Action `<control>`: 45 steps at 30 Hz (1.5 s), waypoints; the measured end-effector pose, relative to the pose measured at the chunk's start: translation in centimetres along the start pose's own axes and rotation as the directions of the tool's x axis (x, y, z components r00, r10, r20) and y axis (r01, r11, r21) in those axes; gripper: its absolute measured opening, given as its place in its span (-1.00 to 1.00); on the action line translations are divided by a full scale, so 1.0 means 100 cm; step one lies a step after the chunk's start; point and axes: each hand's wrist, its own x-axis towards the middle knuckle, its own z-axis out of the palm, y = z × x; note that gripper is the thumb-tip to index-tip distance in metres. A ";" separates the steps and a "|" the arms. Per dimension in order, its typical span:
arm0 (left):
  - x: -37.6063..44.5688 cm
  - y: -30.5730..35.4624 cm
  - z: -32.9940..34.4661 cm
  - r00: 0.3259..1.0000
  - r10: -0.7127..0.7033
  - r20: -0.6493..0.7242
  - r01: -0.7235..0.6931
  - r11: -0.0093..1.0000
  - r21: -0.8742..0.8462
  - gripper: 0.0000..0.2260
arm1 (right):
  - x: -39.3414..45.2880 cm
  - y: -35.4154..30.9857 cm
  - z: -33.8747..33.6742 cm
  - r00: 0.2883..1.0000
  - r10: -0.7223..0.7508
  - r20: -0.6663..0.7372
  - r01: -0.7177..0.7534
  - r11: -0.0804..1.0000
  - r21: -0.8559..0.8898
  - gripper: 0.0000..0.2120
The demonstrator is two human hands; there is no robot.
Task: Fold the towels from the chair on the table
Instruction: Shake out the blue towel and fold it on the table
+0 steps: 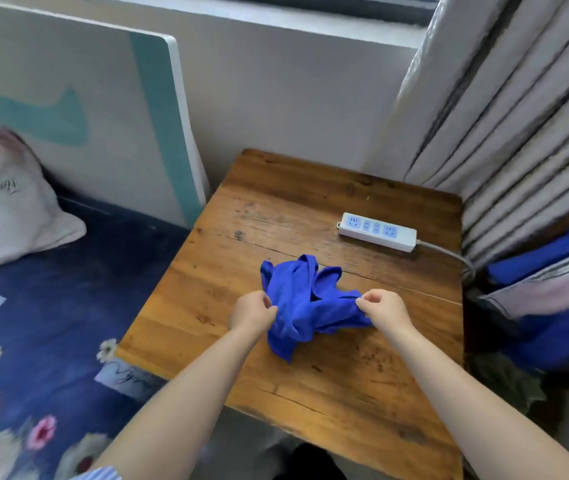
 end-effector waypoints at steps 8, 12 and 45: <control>-0.016 0.015 0.078 0.999 -0.009 0.043 0.001 0.986 0.167 -0.69 | 0.009 0.051 0.022 0.984 0.164 0.071 -0.163 0.986 -0.017 -0.89; -0.013 0.018 0.097 0.999 -0.002 -0.042 0.012 0.971 0.239 -0.67 | 0.016 0.062 0.023 0.986 0.143 0.087 -0.139 0.989 -0.060 -0.82; 0.093 0.004 -0.185 0.993 -0.116 -0.034 0.059 0.705 -0.706 -0.70 | 0.023 -0.092 -0.027 0.719 0.121 -0.684 0.069 0.967 0.244 -0.70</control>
